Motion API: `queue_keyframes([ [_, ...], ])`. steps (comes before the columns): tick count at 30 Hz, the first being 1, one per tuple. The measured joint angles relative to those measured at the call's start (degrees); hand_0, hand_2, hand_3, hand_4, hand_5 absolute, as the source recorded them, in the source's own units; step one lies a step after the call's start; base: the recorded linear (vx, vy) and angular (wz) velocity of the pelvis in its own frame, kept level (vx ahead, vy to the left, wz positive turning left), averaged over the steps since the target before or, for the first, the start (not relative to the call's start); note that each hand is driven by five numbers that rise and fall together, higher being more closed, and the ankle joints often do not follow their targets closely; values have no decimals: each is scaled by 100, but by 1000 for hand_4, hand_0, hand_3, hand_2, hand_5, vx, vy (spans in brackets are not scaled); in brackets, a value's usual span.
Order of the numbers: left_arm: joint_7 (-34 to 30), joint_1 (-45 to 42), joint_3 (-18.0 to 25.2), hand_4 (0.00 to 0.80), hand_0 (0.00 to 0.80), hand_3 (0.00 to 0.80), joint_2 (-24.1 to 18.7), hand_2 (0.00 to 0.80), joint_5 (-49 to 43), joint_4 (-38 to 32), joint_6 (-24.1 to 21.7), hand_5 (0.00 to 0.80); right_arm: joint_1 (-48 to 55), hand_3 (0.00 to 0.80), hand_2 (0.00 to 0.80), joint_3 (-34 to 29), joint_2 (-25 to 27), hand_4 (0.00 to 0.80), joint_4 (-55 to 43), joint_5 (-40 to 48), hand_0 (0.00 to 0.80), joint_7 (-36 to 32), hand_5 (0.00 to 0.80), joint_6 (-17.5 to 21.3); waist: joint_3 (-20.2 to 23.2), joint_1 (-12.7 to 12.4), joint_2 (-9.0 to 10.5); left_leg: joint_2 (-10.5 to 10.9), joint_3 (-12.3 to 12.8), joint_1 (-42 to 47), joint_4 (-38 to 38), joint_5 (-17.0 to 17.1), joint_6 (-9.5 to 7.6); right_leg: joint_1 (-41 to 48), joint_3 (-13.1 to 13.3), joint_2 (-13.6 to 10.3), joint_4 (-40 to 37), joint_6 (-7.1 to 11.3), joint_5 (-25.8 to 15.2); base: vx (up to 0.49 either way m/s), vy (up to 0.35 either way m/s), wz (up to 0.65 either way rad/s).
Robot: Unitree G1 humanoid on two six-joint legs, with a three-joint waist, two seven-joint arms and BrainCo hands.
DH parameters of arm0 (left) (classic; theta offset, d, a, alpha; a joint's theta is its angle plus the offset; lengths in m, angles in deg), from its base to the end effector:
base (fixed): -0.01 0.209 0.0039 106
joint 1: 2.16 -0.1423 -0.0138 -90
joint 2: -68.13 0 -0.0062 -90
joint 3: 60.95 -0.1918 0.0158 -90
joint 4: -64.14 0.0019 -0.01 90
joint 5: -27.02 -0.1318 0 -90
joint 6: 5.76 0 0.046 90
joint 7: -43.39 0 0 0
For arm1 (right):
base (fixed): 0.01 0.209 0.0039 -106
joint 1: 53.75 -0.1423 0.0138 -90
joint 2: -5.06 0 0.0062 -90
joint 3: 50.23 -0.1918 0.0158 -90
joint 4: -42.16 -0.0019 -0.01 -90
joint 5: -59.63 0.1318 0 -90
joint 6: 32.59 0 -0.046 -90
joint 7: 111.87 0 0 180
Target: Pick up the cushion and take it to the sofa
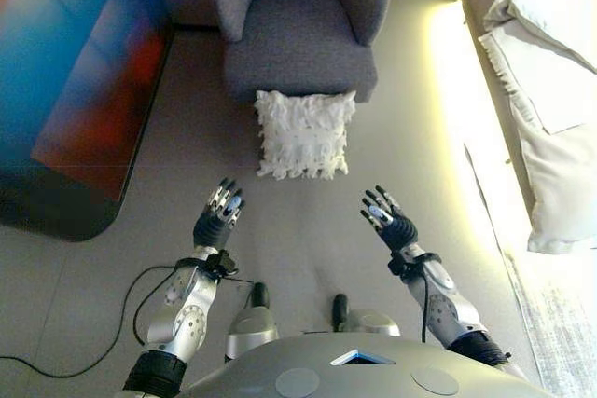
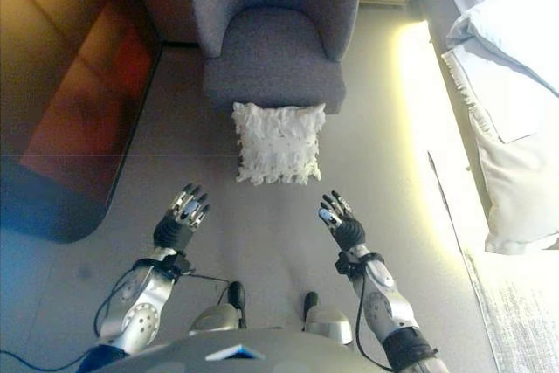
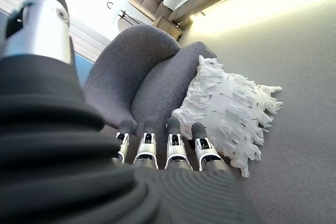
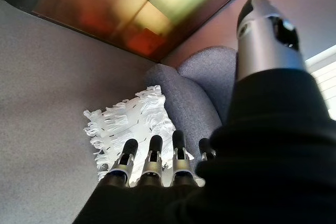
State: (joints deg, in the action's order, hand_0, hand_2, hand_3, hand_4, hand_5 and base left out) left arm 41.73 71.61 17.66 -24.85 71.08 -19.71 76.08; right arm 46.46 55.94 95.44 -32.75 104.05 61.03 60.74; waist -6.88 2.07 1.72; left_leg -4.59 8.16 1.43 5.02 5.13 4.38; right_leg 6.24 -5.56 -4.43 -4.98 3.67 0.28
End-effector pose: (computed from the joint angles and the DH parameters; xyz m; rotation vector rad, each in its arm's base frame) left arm 0.1209 0.1989 -0.0195 -0.4469 0.3008 0.0241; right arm 0.1340 -0.1774 -0.0393 0.4938 0.4412 0.1304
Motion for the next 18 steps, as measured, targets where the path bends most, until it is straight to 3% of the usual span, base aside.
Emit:
queue_keyframes([
  [7, 6, 276, 153, 0, 0, 0, 5, 0, 1, 1, 8, 0, -119, 0, 0, -5, -7, 0, 1, 6, 0, 3, 0, 2, -173, -6, -66, 102, 51, -16, -163, -135, -132, -61, -12, -140, 245, 93, 68, 0, 134, -2],
  [9, 5, 421, 164, 0, 0, 0, 6, 0, 0, 6, 26, 0, -131, 0, 0, -13, -22, 0, 2, 7, 0, 32, 0, 19, -257, -23, -76, 180, 38, -105, -348, -283, -209, -171, -173, -275, 648, 156, 206, 28, 219, 11],
  [10, 2, 511, 157, 0, 0, 0, 14, 0, -2, 28, 44, 0, -131, 0, 0, -39, -53, 0, 2, 6, 0, 64, 0, 43, -290, -20, -96, 233, 48, -172, -506, -370, -280, -363, -236, -345, 1117, 202, 336, 40, 231, 20],
  [12, 0, 740, 153, 0, 0, 0, 89, 0, -4, 175, 115, 0, -134, 0, 0, -101, -34, 0, -51, 5, 0, 188, 0, 93, -449, 6, -320, 123, -20, -316, -877, -534, -376, -1040, -294, -424, 2647, 184, 360, 72, 188, 35],
  [14, -22, 760, 154, 0, 0, 0, 20, 0, -3, 175, 152, 0, 10, 0, 0, -102, -47, 0, -107, 7, 0, 220, 0, 103, -463, 18, -306, 146, -47, -227, -903, -553, -469, -1568, -292, -617, 3829, 32, 88, 150, 66, 48],
  [15, -55, 729, 167, 0, 0, 0, -42, 0, -2, 179, 177, 0, 64, 0, 0, -108, -51, 0, -109, 7, 0, 220, 0, 108, -472, 7, -288, 174, -53, -167, -899, -553, -528, -1792, -264, -725, 4170, 40, 45, 220, -47, 34],
  [18, -71, 620, 207, 0, 0, 0, -202, 0, 1, 179, 305, 0, 132, 0, 0, -156, -56, 0, -195, 12, 0, 217, 0, 117, -459, 11, -190, 268, -205, -148, -898, -566, -601, -1896, -226, -789, 3462, 269, 238, 238, -162, 30],
])
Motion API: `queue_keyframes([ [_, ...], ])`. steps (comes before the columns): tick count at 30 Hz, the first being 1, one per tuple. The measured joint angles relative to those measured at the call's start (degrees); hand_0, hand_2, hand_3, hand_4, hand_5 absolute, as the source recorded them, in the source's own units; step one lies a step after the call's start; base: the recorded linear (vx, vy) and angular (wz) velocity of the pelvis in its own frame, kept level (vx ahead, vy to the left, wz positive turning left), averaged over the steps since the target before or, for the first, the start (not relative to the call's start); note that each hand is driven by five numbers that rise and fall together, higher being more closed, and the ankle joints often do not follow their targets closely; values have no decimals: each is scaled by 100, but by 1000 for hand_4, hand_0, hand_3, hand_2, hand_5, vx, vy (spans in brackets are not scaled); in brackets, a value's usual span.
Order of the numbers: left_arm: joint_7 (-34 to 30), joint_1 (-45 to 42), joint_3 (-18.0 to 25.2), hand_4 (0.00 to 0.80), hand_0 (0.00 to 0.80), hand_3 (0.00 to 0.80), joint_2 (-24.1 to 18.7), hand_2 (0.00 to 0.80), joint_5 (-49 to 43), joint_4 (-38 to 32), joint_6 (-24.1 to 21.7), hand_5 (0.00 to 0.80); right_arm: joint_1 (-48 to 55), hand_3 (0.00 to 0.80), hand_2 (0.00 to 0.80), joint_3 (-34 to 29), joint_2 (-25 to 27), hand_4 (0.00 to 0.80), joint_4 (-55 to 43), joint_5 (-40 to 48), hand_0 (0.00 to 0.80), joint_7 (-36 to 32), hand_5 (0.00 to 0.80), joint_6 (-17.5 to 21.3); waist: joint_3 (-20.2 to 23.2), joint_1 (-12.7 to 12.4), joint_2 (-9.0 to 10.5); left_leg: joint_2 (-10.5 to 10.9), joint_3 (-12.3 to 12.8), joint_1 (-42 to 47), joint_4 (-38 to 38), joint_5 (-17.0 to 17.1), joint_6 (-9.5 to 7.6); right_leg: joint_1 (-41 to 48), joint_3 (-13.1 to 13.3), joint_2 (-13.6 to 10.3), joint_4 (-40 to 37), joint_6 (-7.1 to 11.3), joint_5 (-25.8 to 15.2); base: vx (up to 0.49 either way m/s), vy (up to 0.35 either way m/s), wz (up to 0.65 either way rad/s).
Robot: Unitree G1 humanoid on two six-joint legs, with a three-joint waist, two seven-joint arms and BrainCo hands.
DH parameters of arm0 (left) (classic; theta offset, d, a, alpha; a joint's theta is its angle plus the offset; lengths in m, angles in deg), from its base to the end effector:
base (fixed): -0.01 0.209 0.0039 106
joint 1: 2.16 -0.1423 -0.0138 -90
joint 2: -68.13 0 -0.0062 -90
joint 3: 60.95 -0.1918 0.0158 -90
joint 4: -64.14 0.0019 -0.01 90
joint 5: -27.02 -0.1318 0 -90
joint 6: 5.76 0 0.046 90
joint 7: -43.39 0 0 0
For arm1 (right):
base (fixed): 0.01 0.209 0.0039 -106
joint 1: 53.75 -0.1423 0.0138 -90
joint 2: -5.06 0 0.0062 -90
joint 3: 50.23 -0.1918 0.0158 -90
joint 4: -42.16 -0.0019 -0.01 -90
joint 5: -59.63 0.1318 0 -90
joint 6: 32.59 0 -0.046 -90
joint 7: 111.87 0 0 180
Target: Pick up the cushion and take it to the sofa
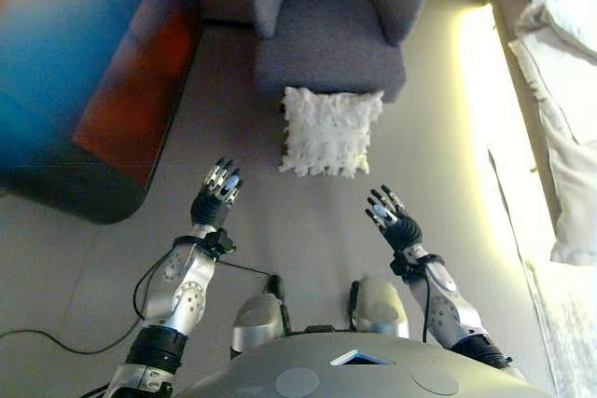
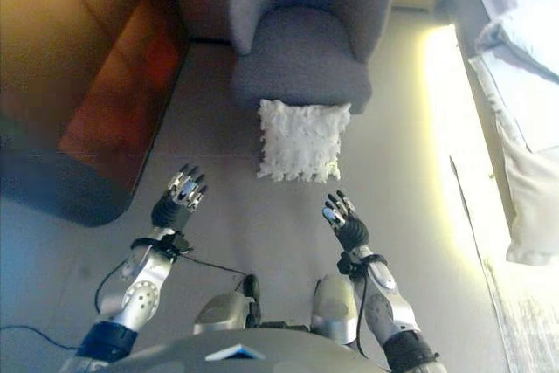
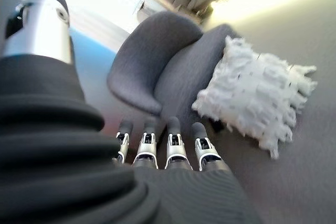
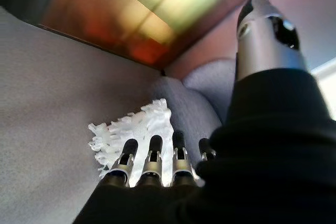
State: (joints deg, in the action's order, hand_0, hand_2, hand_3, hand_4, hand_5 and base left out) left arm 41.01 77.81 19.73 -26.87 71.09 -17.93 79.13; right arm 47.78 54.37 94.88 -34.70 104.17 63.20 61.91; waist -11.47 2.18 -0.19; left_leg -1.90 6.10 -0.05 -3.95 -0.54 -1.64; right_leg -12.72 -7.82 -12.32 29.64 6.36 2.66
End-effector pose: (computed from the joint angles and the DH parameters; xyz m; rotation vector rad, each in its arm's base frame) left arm 0.1486 0.2100 -0.0088 -0.4036 0.2653 -0.0057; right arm 0.1319 -0.1792 -0.0355 0.5036 0.4059 0.0703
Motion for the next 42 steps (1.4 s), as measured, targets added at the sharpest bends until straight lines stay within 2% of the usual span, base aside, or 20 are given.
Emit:
queue_keyframes([
  [5, -82, 27, -88, 0, 0, 0, -20, 0, -3, 105, 63, 0, -53, 0, 0, -49, -17, 0, 28, 129, 0, 14, 0, 85, 29, 197, 265, 272, -294, -181, -73, -51, 14, -25, 496, -151, -2468, 513, -326, 359, -140, 32],
  [8, -206, -86, -122, 0, 0, 0, -66, 0, -10, 261, 76, 0, 38, 0, 0, -183, -117, 0, 114, 181, 0, 16, 0, 89, 78, 324, 493, 303, -524, -117, -162, -206, 258, 331, 495, -195, -3253, 533, -434, 423, -108, 45],
  [9, -236, -124, -124, 0, 0, 0, -60, 0, -16, 307, 77, 0, 72, 0, 0, -275, -179, 0, 154, 190, 0, 15, 0, 91, 71, 324, 559, 282, -542, -4, -197, -282, 377, 422, 491, -187, -3216, 496, -653, 465, -78, 41],
  [10, -275, -190, -169, 0, 0, 0, 18, 0, -29, 305, 83, 0, 141, 0, 0, -364, -153, 0, 205, 193, 0, 13, 0, 104, 40, 342, 480, 163, -413, 38, -554, -440, 434, 438, 364, -112, -3066, 535, -762, 521, -75, 16],
  [12, -356, -339, -199, 0, 0, 0, 247, 0, -58, 295, 85, 0, 231, 0, 0, -469, -19, 0, 158, 192, 0, 7, 0, 119, -9, 394, 354, 88, -62, -44, -1839, -1208, 322, 423, 189, -57, -2597, 428, -874, 488, -68, 5],
  [13, -389, -441, -199, 0, 0, 0, 332, 0, -57, 266, 88, 0, 282, 0, 0, -520, 121, 0, 83, 191, 0, -12, 0, 122, 46, 497, 213, -2, 17, 9, -1885, -1516, 220, 385, 110, 36, -2283, 345, -879, 483, -86, 10],
  [14, -392, -484, -152, 0, 0, 0, 341, 0, -56, 223, 84, 0, 350, 0, 0, -549, 180, 0, 98, 186, 0, -60, 0, 124, 99, 495, 129, -62, -23, 145, -1644, -1695, 309, 234, 131, 114, -1950, 213, -809, 477, -104, 0],
  [16, -375, -500, -17, 0, 0, 0, 290, 0, -53, 180, 84, 0, 476, 0, 0, -500, 192, 0, 73, 175, 0, -81, 0, 113, 152, 509, 136, -84, -51, 252, -1476, -1686, 380, -2, 320, 158, -1502, 36, -566, 496, -152, -10],
  [18, -345, -528, 51, 0, 0, 0, 241, 0, -51, 173, 84, 0, 449, 0, 0, -468, 171, 0, 56, 163, 0, -95, 0, 48, 218, 569, 116, -276, -48, 361, -1365, -1711, 539, -121, 366, 369, -1271, -147, -329, 423, -166, -11],
  [21, -236, -715, 107, 0, 0, 0, 194, 0, -25, -39, 83, 0, 409, 0, 0, -452, 179, 0, -167, 163, 0, -142, 0, -78, 350, 659, -14, -613, -4, 429, -1412, -1609, 810, -103, 289, 746, -1011, -356, 10, 381, -190, -9],
  [22, -202, -670, 114, 0, 0, 0, 181, 0, -3, -68, 70, 0, 347, 0, 0, -452, 183, 0, -170, 161, 0, -205, 0, -105, 382, 647, 33, -680, 13, 293, -1828, -1584, 855, -132, 342, 760, -891, -444, 142, 357, -198, -19],
  [23, -139, -618, 109, 0, 0, 0, 202, 0, 2, -67, 60, 0, 255, 0, 0, -439, 184, 0, -131, 154, 0, -239, 0, -113, 437, 629, 72, -720, -28, 13, -2431, -1439, 1039, -86, 351, 812, -909, -505, 205, 336, -194, -27],
  [24, -95, -578, 101, 0, 0, 0, 236, 0, 10, -66, 53, 0, 165, 0, 0, -413, 202, 0, -101, 115, 0, -252, 0, -112, 475, 605, 109, -745, -79, -252, -2957, -1148, 1120, 3, 358, 878, -946, -547, 257, 322, -155, -19],
  [26, -15, -466, 49, 0, 0, 0, 329, 0, 60, -59, 45, 0, 70, 0, 0, -381, 221, 0, 11, 112, 0, -271, 0, -94, 554, 471, 229, -781, -193, -645, -3786, -365, 838, 274, 440, 874, -1184, -711, 293, 247, -63, -14],
  [27, 5, -432, -1, 0, 0, 0, 375, 0, 60, -56, 41, 0, 75, 0, 0, -364, 232, 0, 35, 113, 0, -272, 0, -67, 565, 453, 312, -772, -257, -816, -4099, -169, 647, 426, 448, 878, -1301, -822, 350, 224, 8, -5],
  [28, 17, -368, -93, 0, 0, 0, 382, 0, 60, -59, 37, 0, 75, 0, 0, -356, 238, 0, 62, 115, 0, -270, 0, -29, 583, 443, 353, -709, -287, -933, -4148, -203, 635, 572, 444, 835, -1397, -870, 352, 222, 48, -1],
  [31, 31, -383, -99, 0, 0, 0, 376, 0, 71, -69, 36, 0, 151, 0, 0, -320, 320, 0, 35, 115, 0, -277, 0, -2, 582, 329, 366, -604, -114, -1066, -3035, -221, 662, 791, 458, 872, -1639, -937, 385, 230, 94, -10],
  [35, 29, -415, -42, 0, 0, 0, 378, 0, 207, -66, 36, 0, 402, 0, 0, -349, 335, 0, 36, 115, 0, -292, 0, -10, 483, 150, 222, -575, -212, -1032, -986, -141, 610, 1107, 586, 1039, -1962, -916, 395, 282, 75, -18],
  [39, 36, -485, -48, 0, 0, 0, 431, 0, 226, -54, 29, 0, 569, 0, 0, -367, 405, 0, 35, 114, 0, -414, 0, -27, 316, 79, -53, -600, -330, -917, 307, -14, 432, 1380, 840, 1138, -1989, -656, 581, 306, 32, -39],
  [42, 32, -543, -9, 0, 0, 0, 388, 0, 226, -55, -11, 0, 659, 0, 0, -319, 390, 0, 26, 114, 0, -510, 0, -40, 269, -7, -34, -437, -175, -694, 246, 535, 641, 1585, 1090, 995, -2074, -364, 733, 282, 50, -46],
])
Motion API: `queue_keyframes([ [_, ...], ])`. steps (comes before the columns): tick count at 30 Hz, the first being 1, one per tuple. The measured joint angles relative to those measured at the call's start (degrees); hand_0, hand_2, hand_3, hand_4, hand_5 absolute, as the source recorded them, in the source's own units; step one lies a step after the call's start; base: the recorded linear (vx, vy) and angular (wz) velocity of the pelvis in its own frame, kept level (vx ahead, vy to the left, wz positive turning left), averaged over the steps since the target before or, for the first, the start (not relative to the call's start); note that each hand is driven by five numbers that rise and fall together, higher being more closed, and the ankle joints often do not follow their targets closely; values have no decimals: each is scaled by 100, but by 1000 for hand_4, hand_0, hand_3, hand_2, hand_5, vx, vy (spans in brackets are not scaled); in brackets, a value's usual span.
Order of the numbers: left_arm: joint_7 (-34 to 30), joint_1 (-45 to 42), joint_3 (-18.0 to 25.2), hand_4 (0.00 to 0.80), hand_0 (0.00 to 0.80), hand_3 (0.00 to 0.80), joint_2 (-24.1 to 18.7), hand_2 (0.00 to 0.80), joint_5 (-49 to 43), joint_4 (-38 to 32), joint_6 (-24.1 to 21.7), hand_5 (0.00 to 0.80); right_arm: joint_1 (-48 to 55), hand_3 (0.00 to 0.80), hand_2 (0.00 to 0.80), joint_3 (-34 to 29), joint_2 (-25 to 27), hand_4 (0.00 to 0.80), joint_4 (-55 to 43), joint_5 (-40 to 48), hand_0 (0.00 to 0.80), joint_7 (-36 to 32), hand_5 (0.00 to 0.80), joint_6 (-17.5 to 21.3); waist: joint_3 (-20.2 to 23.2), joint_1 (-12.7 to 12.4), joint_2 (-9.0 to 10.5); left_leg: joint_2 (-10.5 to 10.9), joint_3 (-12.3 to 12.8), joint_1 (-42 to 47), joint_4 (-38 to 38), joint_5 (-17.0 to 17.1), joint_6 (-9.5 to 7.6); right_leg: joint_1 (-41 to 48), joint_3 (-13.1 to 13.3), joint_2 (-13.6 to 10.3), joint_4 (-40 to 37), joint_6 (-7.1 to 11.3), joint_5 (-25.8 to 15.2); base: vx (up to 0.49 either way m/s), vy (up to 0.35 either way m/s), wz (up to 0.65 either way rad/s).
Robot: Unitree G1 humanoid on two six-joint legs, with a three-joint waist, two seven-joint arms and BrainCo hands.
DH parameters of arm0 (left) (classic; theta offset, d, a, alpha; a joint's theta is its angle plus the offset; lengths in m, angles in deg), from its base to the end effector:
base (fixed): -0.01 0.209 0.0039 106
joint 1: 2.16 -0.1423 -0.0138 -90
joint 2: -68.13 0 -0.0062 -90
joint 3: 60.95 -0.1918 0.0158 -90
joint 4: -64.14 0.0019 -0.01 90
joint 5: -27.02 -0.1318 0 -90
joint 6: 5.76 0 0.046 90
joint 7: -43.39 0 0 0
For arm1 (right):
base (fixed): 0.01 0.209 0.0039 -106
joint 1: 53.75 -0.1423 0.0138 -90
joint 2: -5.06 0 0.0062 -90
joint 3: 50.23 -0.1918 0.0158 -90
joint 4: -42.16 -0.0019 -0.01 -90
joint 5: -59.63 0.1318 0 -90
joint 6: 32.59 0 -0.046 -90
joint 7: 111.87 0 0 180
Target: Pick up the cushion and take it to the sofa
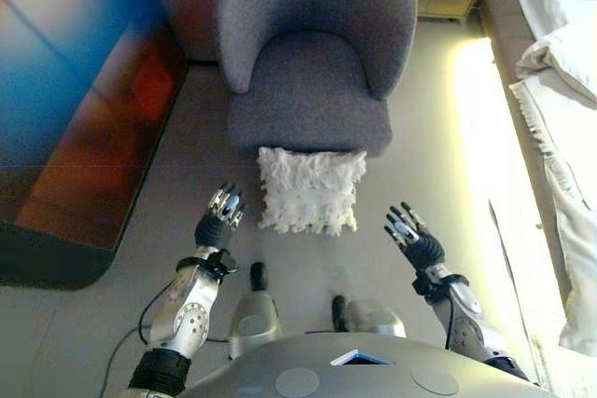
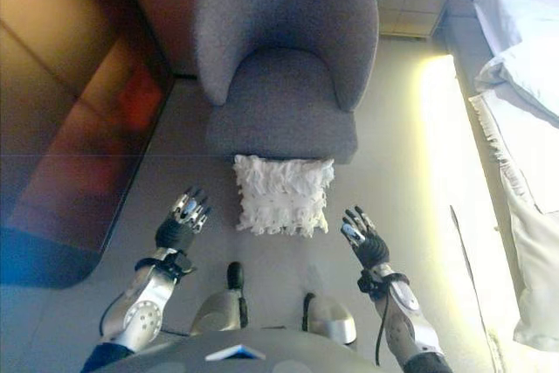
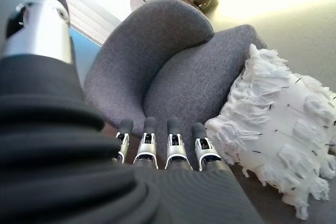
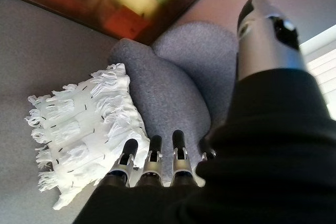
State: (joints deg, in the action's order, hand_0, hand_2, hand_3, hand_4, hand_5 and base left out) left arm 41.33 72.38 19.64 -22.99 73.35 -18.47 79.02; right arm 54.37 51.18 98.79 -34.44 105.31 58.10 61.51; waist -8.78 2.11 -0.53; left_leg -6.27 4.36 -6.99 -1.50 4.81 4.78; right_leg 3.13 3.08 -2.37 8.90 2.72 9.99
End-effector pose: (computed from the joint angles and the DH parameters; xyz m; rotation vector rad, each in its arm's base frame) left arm 0.1235 0.1981 -0.0231 -0.5140 0.3344 0.0532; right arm 0.0994 -0.2090 -0.0432 0.4828 0.4748 0.0431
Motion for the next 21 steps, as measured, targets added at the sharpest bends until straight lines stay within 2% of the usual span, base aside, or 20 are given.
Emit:
queue_keyframes([
  [1, -4, 4, 8, 0, 0, 0, -62, 0, 0, -9, -21, 0, 8, 0, 0, 12, -27, 0, -19, 0, 0, -7, 0, -1, -25, -1, 40, 28, 27, 50, -38, 249, -70, 124, 12, -54, -90, 52, 20, 339, 93, -14],
  [3, -10, 42, 89, 0, 0, 0, -219, 0, 0, -9, -26, 0, -9, 0, 0, 44, -201, 0, -51, 2, 0, 0, 0, -3, -41, -18, 237, 155, 156, 147, -65, 143, -118, 182, 27, -190, -130, 109, 66, 319, 121, -16],
  [4, -9, 39, 172, 0, 0, 0, -220, 0, 0, -10, -35, 0, -39, 0, 0, 48, -256, 0, -94, 2, 0, 0, 0, -3, -52, -29, 258, 182, 188, 149, -124, 114, -122, 202, 28, -231, -171, 136, 46, 302, 142, -15],
  [6, -9, 49, 215, 0, 0, 0, -198, 0, 0, -8, -37, 0, -123, 0, 0, 48, -303, 0, -121, 2, 0, 7, 0, -3, -97, -25, 237, 213, 193, 168, -297, 4, -123, 377, 29, -282, -327, 162, 3, 300, 165, -9],
  [11, -16, 108, 168, 0, 0, 0, -94, 0, 2, -22, -45, 0, -358, 0, 0, 50, -253, 0, -152, 4, 0, 134, 0, -1, -270, -155, -34, 94, 141, 110, -830, -411, -24, 478, 25, -223, -322, 134, 22, 308, 195, -17],
  [16, -19, 250, 169, 0, 0, 0, -113, 0, 1, -1, -66, 0, -444, 0, 0, 36, -239, 0, -152, 80, 0, 223, 0, -14, -247, -164, 45, 174, 110, 13, -1010, -602, -81, 439, -57, -304, -227, 157, 100, 299, 190, 2],
  [18, -23, 262, 183, 0, 0, 0, -129, 0, -3, 2, -71, 0, -489, 0, 0, 40, -259, 0, -127, 79, 0, 222, 0, -25, -198, -187, 102, 269, 126, 7, -1001, -651, -126, 354, -119, -403, -84, 207, 147, 309, 203, -7],
  [21, -42, 321, 196, 0, 0, 0, -130, 0, -8, 12, -65, 0, -543, 0, 0, 50, -331, 0, -118, 77, 0, 230, 0, -27, -63, -312, 98, 372, 108, -78, -1048, -738, -258, 29, -532, -481, 459, 209, 145, 249, 214, -9],
])
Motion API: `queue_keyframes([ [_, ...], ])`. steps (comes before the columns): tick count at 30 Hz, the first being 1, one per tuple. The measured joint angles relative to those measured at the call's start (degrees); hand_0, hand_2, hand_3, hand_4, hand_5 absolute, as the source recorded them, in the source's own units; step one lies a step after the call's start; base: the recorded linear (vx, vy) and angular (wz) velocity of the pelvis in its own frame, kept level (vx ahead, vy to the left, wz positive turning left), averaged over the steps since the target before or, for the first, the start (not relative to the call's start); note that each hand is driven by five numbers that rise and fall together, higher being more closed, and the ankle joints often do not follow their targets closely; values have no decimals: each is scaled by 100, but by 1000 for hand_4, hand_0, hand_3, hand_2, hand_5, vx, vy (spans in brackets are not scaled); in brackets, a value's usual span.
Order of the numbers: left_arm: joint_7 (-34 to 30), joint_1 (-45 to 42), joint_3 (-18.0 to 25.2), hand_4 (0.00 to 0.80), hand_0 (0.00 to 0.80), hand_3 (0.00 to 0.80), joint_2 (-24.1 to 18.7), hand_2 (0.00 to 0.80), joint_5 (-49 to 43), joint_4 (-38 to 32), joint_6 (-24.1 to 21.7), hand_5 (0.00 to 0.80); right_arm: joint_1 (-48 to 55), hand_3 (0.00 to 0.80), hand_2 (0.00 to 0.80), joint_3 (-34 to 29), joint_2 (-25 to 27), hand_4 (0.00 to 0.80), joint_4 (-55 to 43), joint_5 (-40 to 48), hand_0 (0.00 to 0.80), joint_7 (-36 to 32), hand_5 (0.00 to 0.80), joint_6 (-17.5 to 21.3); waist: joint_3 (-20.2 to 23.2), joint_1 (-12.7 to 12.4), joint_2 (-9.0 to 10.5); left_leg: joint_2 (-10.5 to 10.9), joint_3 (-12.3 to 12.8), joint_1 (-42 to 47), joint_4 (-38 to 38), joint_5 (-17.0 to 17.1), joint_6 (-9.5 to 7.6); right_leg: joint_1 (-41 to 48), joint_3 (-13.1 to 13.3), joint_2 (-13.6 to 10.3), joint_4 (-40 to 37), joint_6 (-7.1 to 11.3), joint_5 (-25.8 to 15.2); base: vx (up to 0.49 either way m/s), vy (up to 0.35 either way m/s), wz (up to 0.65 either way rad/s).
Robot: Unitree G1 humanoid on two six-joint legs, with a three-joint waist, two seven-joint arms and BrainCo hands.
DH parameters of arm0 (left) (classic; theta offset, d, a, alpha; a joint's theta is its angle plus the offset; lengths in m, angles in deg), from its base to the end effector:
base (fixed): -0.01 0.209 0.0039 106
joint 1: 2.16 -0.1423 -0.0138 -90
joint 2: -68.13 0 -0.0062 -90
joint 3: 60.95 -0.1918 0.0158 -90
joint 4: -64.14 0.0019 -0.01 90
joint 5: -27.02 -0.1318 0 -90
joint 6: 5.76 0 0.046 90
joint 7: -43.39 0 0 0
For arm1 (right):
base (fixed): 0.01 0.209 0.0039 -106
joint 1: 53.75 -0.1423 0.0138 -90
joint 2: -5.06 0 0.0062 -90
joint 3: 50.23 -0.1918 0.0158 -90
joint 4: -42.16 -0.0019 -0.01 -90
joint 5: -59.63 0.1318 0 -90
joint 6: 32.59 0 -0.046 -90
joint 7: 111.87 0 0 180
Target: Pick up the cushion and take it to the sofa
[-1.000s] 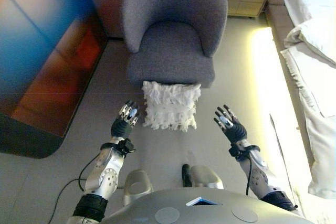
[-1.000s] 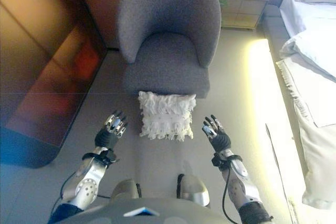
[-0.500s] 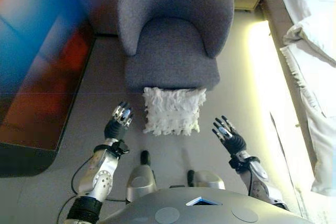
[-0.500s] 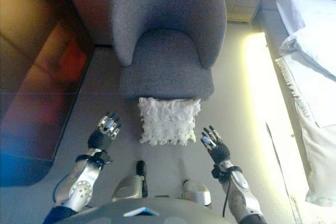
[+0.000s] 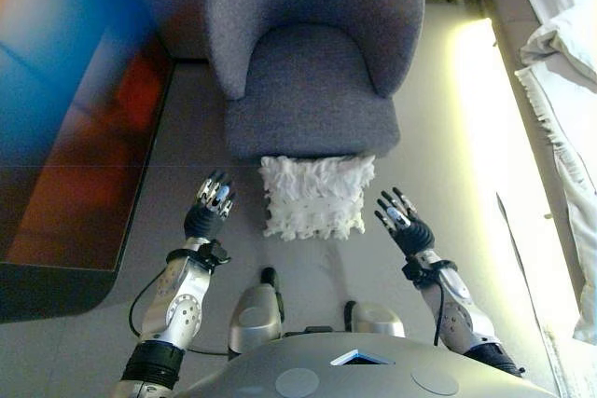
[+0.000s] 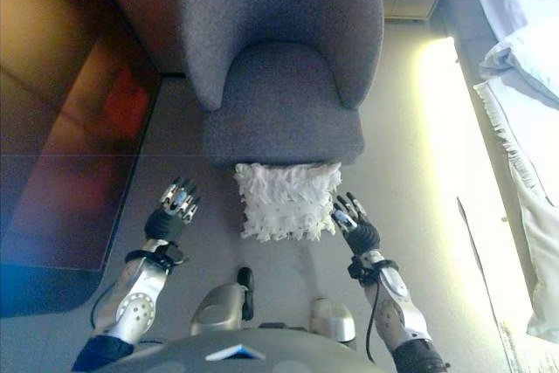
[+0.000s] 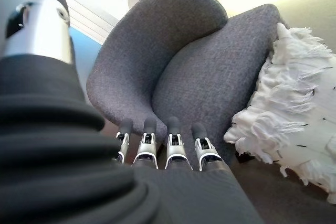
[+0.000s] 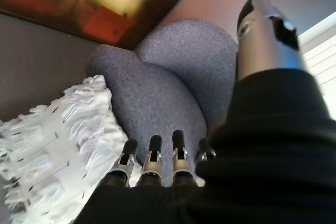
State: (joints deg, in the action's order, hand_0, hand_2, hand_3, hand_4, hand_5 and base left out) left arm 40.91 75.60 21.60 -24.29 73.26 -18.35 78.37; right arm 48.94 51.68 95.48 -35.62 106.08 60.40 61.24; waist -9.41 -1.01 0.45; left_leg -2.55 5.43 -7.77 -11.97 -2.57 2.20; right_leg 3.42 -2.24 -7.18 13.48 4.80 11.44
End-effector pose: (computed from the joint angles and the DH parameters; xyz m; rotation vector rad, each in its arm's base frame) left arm 0.1396 0.2076 -0.0132 -0.4849 0.2581 0.0488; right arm 0.1289 -0.1897 -0.0336 0.5385 0.3844 0.0668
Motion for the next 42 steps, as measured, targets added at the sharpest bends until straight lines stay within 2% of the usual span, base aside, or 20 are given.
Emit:
queue_keyframes([
  [3, -44, 24, 20, 0, 0, 0, -26, 0, -53, 41, 1, 0, -13, 0, 0, 9, -125, 0, -16, -6, 0, 45, 0, 24, 91, -6, -31, 82, -44, -53, -166, -110, -199, -701, -100, -169, 1467, -46, -46, 196, 247, 9],
  [4, -47, -35, 18, 0, 0, 0, -39, 0, -54, 50, 14, 0, 25, 0, 0, 18, -198, 0, -12, -13, 0, 74, 0, 35, 179, 5, -73, 112, -51, -56, -183, -144, -249, -973, -161, -250, 1932, -101, -215, 167, 167, 4],
  [5, -53, -68, 17, 0, 0, 0, -58, 0, -54, 50, 29, 0, 91, 0, 0, 28, -246, 0, -10, -17, 0, 87, 0, 41, 244, 7, -126, 123, -31, 19, -122, -139, -297, -1181, -216, -316, 2239, -198, -473, 161, 86, -6],
  [7, -55, -177, 73, 0, 0, 0, -169, 0, -53, 48, 31, 0, 197, 0, 0, 108, -244, 0, -6, -21, 0, 106, 0, 40, 360, -40, -185, 127, 152, 170, 95, -89, -430, -1314, -525, -583, 2442, -213, -598, 156, -12, -24],
  [8, -54, -222, 138, 0, 0, 0, -230, 0, -53, 48, 31, 0, 216, 0, 0, 111, -240, 0, -7, -21, 0, 106, 0, 41, 391, -61, -172, 138, 231, 243, 179, -68, -462, -1348, -650, -696, 2385, -202, -579, 167, -115, -35],
  [10, -39, -274, 193, 0, 0, 0, -367, 0, -51, 39, 23, 0, 270, 0, 0, 103, -218, 0, -9, -20, 0, 90, 0, 47, 445, -142, -136, 116, 420, 314, 332, -44, -482, -1346, -1045, -927, 1596, -49, -514, 105, -145, -48],
  [12, -6, -277, 181, 0, 0, 0, -402, 0, -48, 47, -4, 0, 293, 0, 0, 104, -210, 0, 66, -18, 0, 41, 0, 50, 438, -130, -74, 128, 525, 319, 355, -20, -516, -1355, -1279, -1212, 944, 170, -653, 21, -127, -35],
  [15, 30, -276, 137, 0, 0, 0, -386, 0, -49, 59, -99, 0, 209, 0, 0, 129, -211, 0, 177, -10, 0, 5, 0, 50, 365, -127, 110, 148, 608, 343, 428, -6, -423, -1376, -1311, -1518, -3, 631, -1038, 181, -145, -22],
  [17, 41, -291, 138, 0, 0, 0, -405, 0, -55, 61, -129, 0, 138, 0, 0, 129, -217, 0, 183, 1, 0, 43, 0, 49, 288, -118, 254, 167, 492, 406, 449, -5, -299, -1233, -1080, -1523, -659, 740, -1268, 283, -137, -3],
  [20, -3, -347, 162, 0, 0, 0, -555, 0, -51, 82, -117, 0, 184, 0, 0, 94, -283, 0, 228, 1, 0, 69, 0, 42, 302, 29, 651, 254, 202, 425, 427, 4, 47, -866, -530, -1452, -1183, 812, -1434, 276, -119, 38],
  [22, -3, -347, 162, 0, 0, 0, -555, 0, -51, 82, -117, 0, 184, 0, 0, 94, -283, 0, 228, 1, 0, 69, 0, 42, 302, 29, 651, 254, 202, 425, 427, 4, 47, -866, -530, -1452, -1183, 812, -1434, 129, -59, 16],
  [23, -99, -623, 135, 0, 0, 0, -364, 0, -51, 61, -88, 0, 262, 0, 0, -131, -146, 0, 265, 4, 0, 68, 0, 38, 254, 91, 428, -141, 66, 517, 359, -52, 266, -859, -498, -988, -1003, 617, -1569, 379, -193, 1],
  [25, -141, -732, 138, 0, 0, 0, -243, 0, -46, 60, -80, 0, 263, 0, 0, -203, 28, 0, 265, 1, 0, 28, 0, 30, 234, 171, 252, -293, 89, 626, 424, -106, 360, -847, -496, -828, -979, 551, -1527, 497, -265, -18],
  [27, -169, -703, 145, 0, 0, 0, -196, 0, -45, 41, -80, 0, 293, 0, 0, -247, 65, 0, 271, 1, 0, -38, 0, 25, 199, 245, 182, -319, 73, 757, 543, -107, 455, -696, -460, -763, -965, 547, -1538, 355, -223, -11],
  [30, -220, -629, 160, 0, 0, 0, -180, 0, -47, 41, -79, 0, 350, 0, 0, -169, 26, 0, 271, 1, 0, -58, 0, -30, 203, 475, 260, -308, -83, 908, 620, -138, 489, -505, -276, -757, -980, 625, -1389, 315, -252, 12],
  [33, -261, -476, 159, 0, 0, 0, -176, 0, -46, 54, -60, 0, 284, 0, 0, -64, 4, 0, 270, 1, 0, 6, 0, -54, 201, 510, 305, -355, -275, 965, 662, -162, 490, -613, -116, -699, -676, 625, -1209, 326, -269, 10],
  [35, -283, -491, 191, 0, 0, 0, -185, 0, -43, 47, 20, 0, 250, 0, 0, -15, 59, 0, 208, 2, 0, 16, 0, -142, 139, 591, 150, -557, -446, 1122, 746, -186, 539, -766, 37, -458, -257, 545, -956, 260, -265, 12],
  [36, -282, -515, 209, 0, 0, 0, -247, 0, -43, 39, 24, 0, 268, 0, 0, 14, 48, 0, 141, 2, 0, 16, 0, -179, 199, 627, 185, -629, -503, 1113, 741, -204, 587, -752, 145, -304, -392, 499, -935, 211, -261, 23],
  [39, -260, -495, 174, 0, 0, 0, -204, 0, -21, 42, 53, 0, 166, 0, 0, 7, 94, 0, 178, -25, 0, -4, 0, -193, 275, 628, 106, -933, -451, 954, 476, -147, 613, -774, 94, 78, -270, 188, -723, 195, -274, 15],
  [42, -204, -421, 83, 0, 0, 0, -148, 0, 23, 55, 56, 0, 109, 0, 0, 6, 109, 0, 220, -77, 0, -11, 0, -198, 326, 608, 227, -956, -342, 374, -389, 245, 163, -869, -22, 95, -71, -48, -539, 182, -167, 22],
])
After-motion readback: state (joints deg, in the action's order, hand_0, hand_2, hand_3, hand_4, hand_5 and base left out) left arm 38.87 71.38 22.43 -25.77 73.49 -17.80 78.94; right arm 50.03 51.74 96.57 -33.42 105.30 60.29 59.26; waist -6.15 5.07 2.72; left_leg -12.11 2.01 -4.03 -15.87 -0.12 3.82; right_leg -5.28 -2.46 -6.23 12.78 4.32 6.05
